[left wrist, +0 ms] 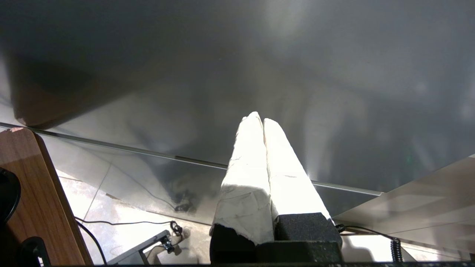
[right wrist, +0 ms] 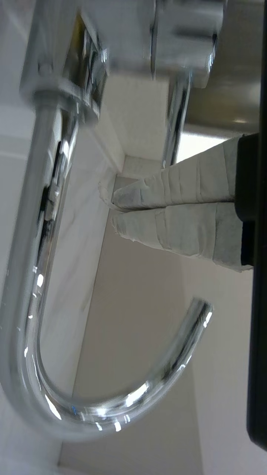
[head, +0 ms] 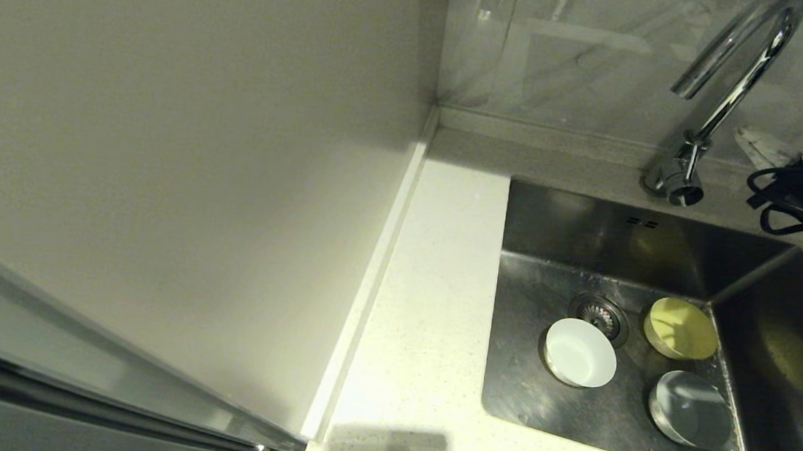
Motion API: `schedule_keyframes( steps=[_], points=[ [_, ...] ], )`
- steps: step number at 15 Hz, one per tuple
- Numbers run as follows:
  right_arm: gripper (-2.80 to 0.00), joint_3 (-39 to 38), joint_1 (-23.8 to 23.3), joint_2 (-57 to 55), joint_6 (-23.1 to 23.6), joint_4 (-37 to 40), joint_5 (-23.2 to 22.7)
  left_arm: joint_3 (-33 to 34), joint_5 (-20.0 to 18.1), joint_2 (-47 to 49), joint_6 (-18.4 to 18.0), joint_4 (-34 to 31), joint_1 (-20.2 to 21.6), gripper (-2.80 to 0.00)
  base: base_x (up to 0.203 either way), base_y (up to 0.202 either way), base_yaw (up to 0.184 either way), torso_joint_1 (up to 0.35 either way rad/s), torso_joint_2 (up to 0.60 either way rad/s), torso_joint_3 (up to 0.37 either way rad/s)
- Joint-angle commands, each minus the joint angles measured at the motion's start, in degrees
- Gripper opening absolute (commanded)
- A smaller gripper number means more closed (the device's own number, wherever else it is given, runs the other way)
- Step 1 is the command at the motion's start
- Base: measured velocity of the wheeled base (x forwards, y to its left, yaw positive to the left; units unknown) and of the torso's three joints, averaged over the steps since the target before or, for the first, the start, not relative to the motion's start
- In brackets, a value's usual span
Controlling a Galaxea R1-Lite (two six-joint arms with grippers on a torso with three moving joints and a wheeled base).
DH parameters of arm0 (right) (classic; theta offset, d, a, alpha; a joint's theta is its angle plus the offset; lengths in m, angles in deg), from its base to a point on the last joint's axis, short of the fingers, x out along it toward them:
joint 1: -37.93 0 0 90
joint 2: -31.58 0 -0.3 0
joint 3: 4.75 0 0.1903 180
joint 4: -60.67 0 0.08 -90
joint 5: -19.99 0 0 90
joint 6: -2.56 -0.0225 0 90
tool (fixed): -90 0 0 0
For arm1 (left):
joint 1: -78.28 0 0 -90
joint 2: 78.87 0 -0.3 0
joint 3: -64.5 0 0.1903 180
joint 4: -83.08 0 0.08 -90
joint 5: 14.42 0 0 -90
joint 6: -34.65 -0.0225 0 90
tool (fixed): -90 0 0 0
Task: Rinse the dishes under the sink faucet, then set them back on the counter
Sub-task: Turn on the faucet
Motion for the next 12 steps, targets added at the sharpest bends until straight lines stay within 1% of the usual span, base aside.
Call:
schedule_keyframes(
  steps=[1,3,5,8,12],
  points=[
    [-2.80,2.8,0.0,-3.2,-0.7,-0.3,-1.6,0.2,0.0,0.0,0.0,0.0,0.0,-2.80,0.000,0.000,0.000,0.000,0.00,0.000],
    [-2.80,3.6,0.5,-3.9,-0.8,0.1,-4.5,0.2,0.0,0.0,0.0,0.0,0.0,-2.80,0.000,0.000,0.000,0.000,0.00,0.000],
    [-2.80,4.1,1.0,-3.7,-0.8,2.5,-5.1,0.2,0.0,0.0,0.0,0.0,0.0,-2.80,0.000,0.000,0.000,0.000,0.00,0.000],
    [-2.80,5.7,1.5,-3.5,-0.8,6.7,-7.7,0.2,0.1,0.0,0.0,0.0,0.0,-2.80,0.000,0.000,0.000,0.000,0.00,0.000],
    [-2.80,6.5,2.2,-3.1,-0.8,8.7,-10.9,0.2,0.0,0.0,0.0,0.0,0.0,-2.80,0.000,0.000,0.000,0.000,0.00,0.000]
  ],
)
